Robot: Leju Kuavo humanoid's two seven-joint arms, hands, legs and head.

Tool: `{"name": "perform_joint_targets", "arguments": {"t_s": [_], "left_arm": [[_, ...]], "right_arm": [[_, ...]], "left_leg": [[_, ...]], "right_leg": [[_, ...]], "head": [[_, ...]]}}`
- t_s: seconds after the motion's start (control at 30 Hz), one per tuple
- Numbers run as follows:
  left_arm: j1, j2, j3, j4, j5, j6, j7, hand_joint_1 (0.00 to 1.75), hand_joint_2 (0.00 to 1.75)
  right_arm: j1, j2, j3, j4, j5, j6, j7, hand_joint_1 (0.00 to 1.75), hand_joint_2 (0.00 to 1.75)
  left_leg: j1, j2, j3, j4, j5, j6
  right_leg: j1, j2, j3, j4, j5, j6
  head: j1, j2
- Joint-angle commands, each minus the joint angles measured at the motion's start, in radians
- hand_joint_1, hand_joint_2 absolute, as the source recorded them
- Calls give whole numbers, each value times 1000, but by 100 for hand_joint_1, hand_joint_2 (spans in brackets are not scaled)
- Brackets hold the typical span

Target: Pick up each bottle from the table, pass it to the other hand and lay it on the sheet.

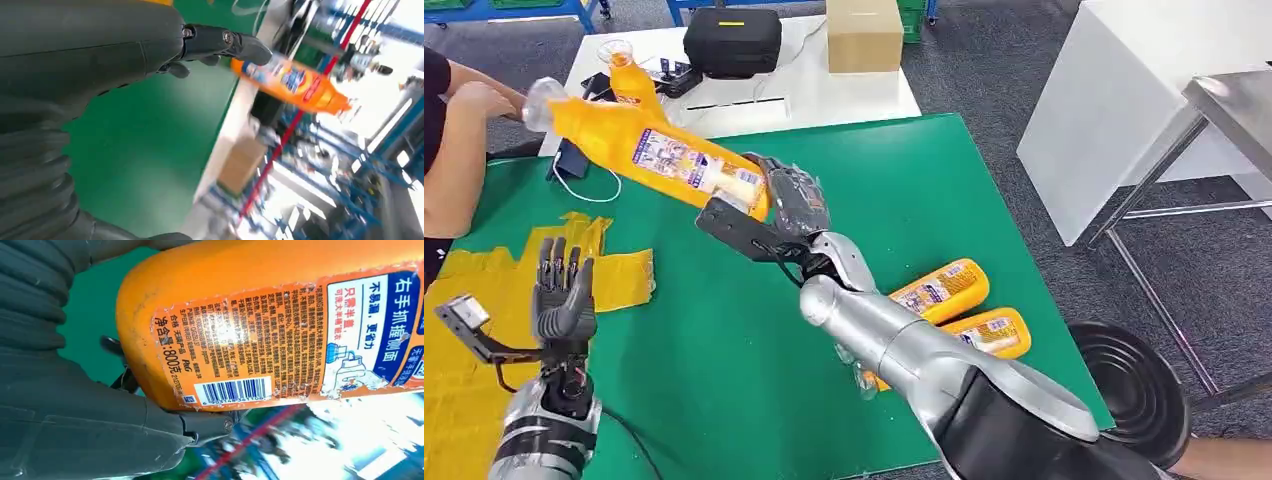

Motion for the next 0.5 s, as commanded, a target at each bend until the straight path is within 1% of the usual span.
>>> {"name": "perform_joint_targets", "arguments": {"t_s": [0.03,0.13,0.3,0.43,0.5], "left_arm": [[308,8,-73,-277,367,-291,134,0,175],[345,-3,-120,-344,392,-307,141,0,175],[336,8,-126,-338,398,-297,141,0,175],[336,8,-126,-338,398,-297,141,0,175],[336,8,-126,-338,398,-297,141,0,175]], "right_arm": [[96,-14,-3,-231,18,100,-7,175,175],[110,-14,42,-227,5,100,-6,175,175],[101,-14,43,-219,-5,103,-10,175,175],[101,-14,43,-219,-5,103,-10,175,175],[101,-14,43,-219,-5,103,-10,175,175]], "left_leg": [[1,3,3,-1,-2,0],[1,0,1,0,-2,0],[1,-3,-1,1,-1,0],[0,-2,-1,0,-1,0],[3,-6,3,0,-2,-1]], "right_leg": [[0,6,1,-2,0,0],[1,3,0,-1,-1,0],[1,1,-1,-1,0,0],[0,1,-1,-1,0,0],[3,2,3,-2,-1,-1]], "head": [[0,0],[0,0],[0,0],[0,0],[0,0]]}}
